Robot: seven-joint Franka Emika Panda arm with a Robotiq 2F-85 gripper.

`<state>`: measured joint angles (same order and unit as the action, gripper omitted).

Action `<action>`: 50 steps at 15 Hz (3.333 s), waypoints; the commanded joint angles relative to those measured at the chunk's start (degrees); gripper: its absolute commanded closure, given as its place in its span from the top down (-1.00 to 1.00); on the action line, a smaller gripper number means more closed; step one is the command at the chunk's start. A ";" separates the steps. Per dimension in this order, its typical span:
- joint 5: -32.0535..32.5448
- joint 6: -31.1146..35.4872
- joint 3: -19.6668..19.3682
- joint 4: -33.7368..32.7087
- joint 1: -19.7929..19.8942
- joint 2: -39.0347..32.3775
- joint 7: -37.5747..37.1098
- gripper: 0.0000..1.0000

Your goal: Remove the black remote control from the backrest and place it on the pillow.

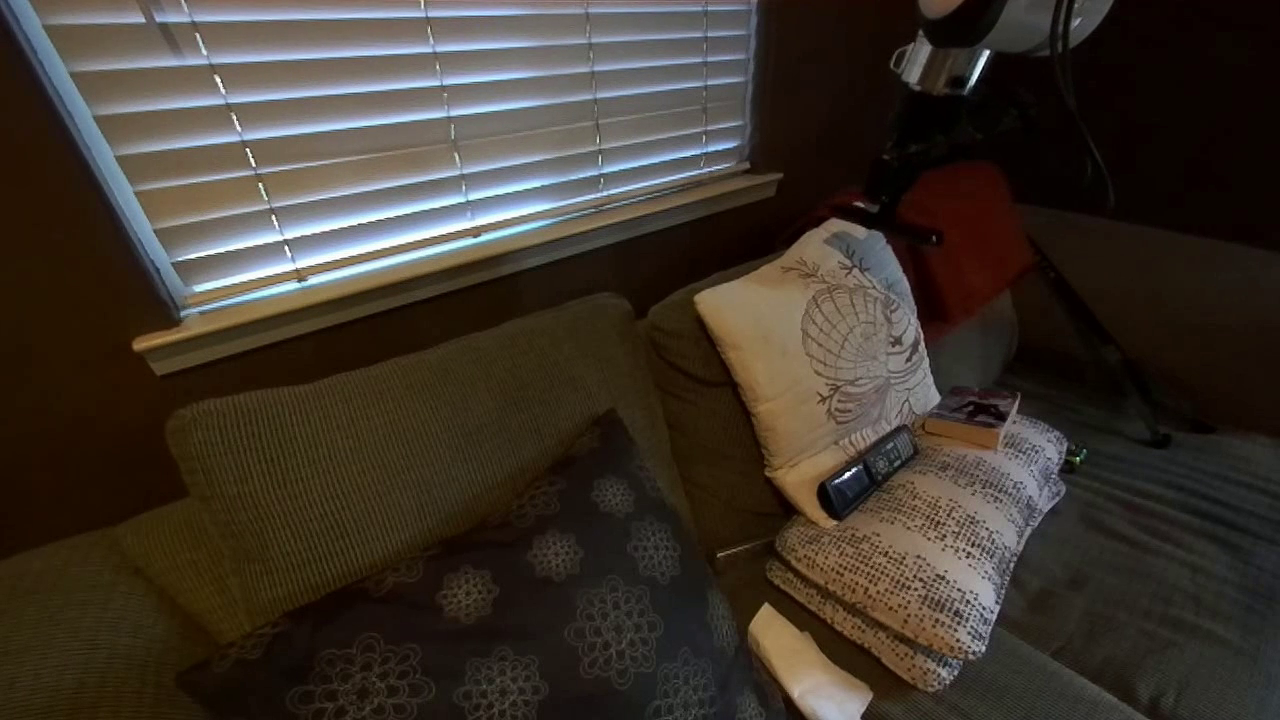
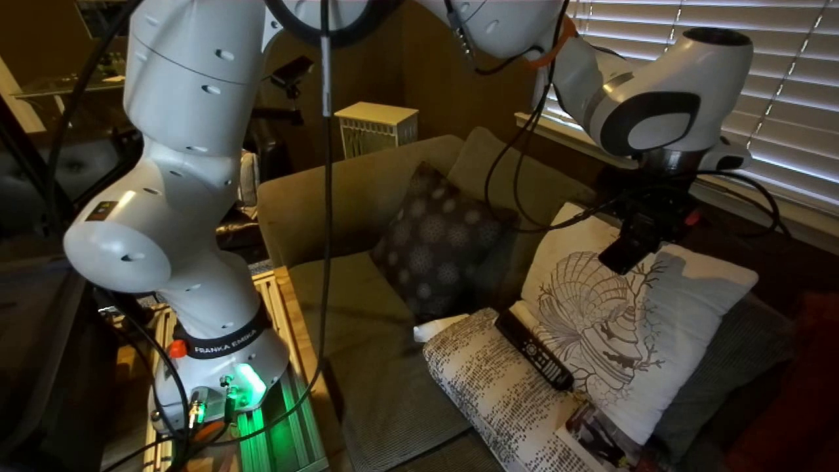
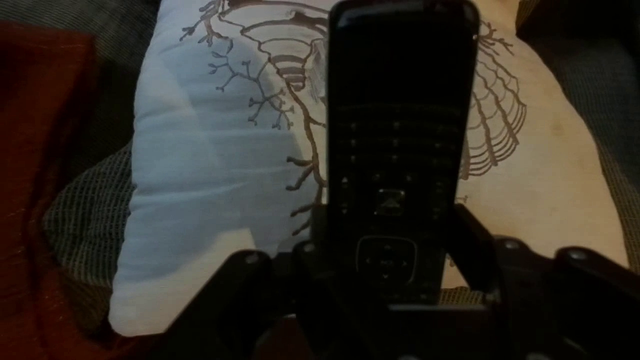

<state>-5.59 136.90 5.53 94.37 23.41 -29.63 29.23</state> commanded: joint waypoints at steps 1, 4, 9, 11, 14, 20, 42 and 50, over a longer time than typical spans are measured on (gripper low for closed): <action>-1.63 2.37 -3.75 4.22 -3.38 0.91 -6.58 -0.31; -2.25 5.63 -5.45 10.40 -5.31 1.33 -12.91 -0.31; -9.14 12.77 -4.28 19.35 -4.81 1.43 -17.93 -0.31; -12.66 15.76 -3.71 22.33 -4.13 1.54 -18.35 -0.31; -16.11 17.31 -4.14 24.00 -4.11 1.11 -21.02 -0.31; -18.60 17.55 -4.21 26.30 -3.93 0.06 -23.70 -0.31; -21.23 13.97 -10.42 14.81 -9.83 -14.80 -49.04 -0.31; -21.25 14.12 -14.60 12.00 -13.29 -18.73 -57.22 -0.31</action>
<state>-28.31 151.60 -7.06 108.50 12.12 -46.51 -23.32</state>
